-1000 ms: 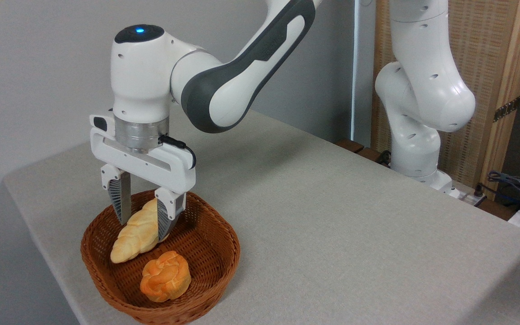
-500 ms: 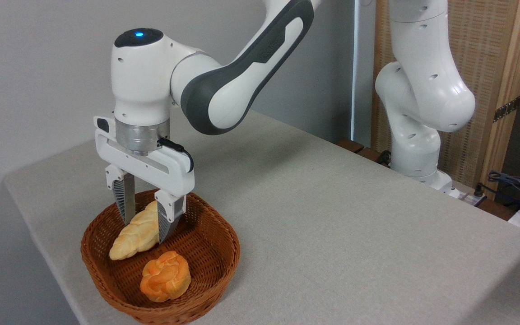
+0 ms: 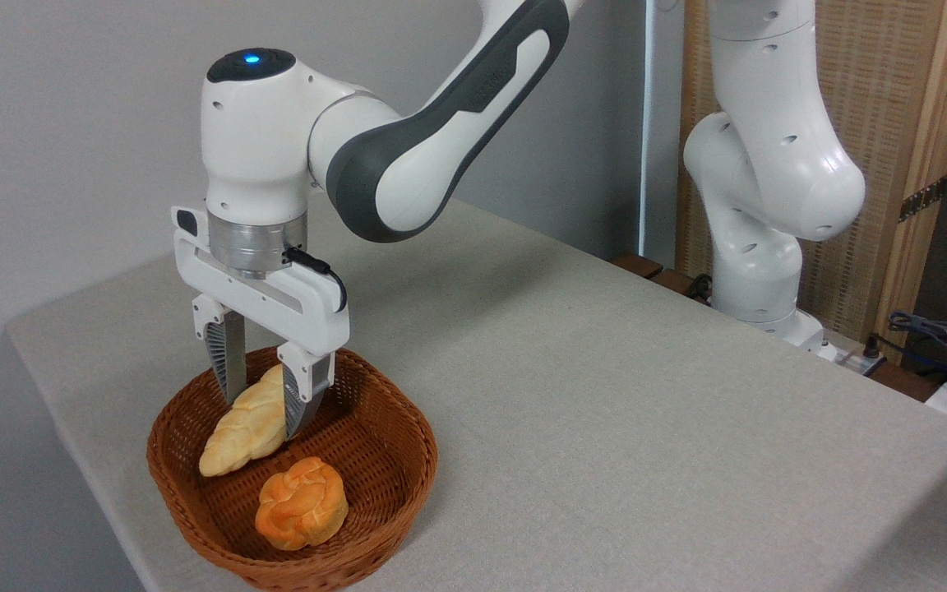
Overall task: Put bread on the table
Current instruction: 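Close the gripper on the middle of the long bread roll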
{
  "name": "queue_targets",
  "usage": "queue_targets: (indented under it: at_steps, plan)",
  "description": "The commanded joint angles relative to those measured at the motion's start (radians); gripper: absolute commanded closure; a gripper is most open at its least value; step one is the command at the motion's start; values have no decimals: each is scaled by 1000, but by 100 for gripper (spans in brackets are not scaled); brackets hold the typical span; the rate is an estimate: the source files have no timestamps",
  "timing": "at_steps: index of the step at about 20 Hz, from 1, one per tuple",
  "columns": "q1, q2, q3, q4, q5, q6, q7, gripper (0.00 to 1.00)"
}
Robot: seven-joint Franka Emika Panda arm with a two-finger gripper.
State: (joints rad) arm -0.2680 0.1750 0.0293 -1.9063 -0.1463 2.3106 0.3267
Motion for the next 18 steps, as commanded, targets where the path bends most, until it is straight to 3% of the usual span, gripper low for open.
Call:
queue_targets:
  at_steps: [1, 3, 15, 18]
  plan:
    - [-2, -9, -2, -2, 57, -17, 15, 0]
    - [-4, -8, -3, -4, 77, -17, 15, 0]
    - [-11, 1, -5, -4, 79, -34, 51, 0]
    - [-11, 0, -5, -2, 79, -34, 57, 23]
